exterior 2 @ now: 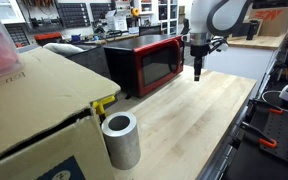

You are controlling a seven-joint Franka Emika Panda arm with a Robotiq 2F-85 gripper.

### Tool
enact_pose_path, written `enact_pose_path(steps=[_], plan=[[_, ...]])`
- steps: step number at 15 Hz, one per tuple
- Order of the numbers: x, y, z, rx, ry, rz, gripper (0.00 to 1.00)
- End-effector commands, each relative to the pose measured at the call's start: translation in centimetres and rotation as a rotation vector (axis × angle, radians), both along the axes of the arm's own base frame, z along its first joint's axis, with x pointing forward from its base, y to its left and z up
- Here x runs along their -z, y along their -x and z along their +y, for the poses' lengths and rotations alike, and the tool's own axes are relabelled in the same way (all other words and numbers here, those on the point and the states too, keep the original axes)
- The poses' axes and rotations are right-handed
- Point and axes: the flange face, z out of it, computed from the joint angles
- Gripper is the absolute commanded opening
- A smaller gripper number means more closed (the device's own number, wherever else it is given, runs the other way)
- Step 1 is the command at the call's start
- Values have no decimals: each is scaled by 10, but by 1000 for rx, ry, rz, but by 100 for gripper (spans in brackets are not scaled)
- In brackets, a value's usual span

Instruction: Close the microwave door

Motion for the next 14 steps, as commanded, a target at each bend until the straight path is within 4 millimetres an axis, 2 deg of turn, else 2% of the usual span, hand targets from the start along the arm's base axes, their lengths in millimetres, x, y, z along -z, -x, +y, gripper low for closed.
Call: enact_pose_path(steps=[1,2,3,7,10,14], plan=[[-48,-6,0,176,-62,50,100],[-67,-6,0,223,-87,57,100],[-97,-2,1,261,-135,48,100],[-160,18,-18,385,-86,140,100],[-199,31,-29,430,-46,166,100],[-235,36,-36,455,-25,161,100]])
